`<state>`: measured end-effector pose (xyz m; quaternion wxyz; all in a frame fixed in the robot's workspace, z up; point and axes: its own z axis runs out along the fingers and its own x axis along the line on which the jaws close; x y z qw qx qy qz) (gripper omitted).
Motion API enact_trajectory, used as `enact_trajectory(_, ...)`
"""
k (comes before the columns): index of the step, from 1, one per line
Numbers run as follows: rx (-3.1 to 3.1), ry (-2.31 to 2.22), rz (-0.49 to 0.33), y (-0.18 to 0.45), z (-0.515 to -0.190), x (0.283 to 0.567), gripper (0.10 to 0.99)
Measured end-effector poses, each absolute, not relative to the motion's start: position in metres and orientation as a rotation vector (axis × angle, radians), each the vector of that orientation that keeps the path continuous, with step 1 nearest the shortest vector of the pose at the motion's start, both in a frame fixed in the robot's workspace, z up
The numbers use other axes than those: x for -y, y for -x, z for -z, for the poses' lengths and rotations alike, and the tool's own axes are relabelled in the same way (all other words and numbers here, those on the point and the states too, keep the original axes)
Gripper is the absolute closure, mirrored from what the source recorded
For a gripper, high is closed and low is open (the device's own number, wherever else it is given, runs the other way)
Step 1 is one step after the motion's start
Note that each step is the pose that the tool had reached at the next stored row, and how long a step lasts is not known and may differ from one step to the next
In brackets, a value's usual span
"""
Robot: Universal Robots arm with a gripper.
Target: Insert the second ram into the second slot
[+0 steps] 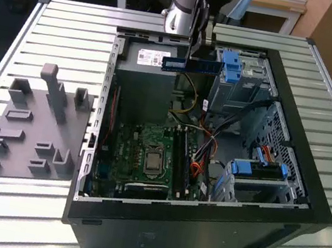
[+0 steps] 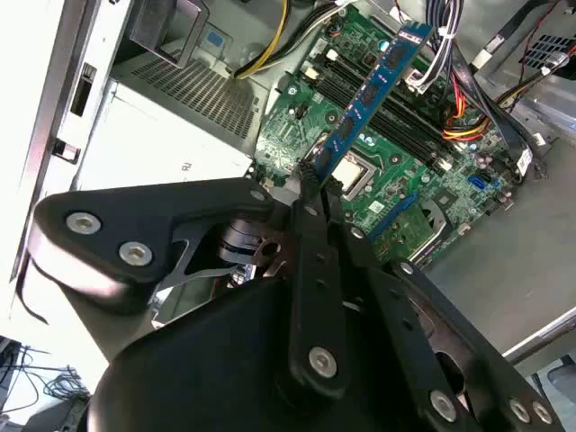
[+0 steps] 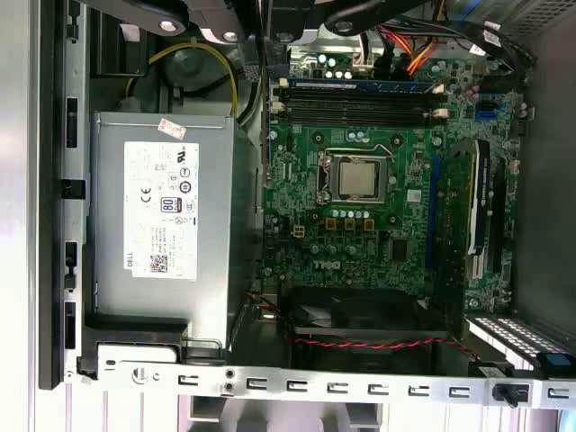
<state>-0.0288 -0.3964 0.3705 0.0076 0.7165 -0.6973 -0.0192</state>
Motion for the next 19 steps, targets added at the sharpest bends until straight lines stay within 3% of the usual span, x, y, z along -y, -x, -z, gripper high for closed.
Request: enact_trajectory(19,2.175,-2.234,0.048,0.0288,-0.3705,0.3981,0.949)
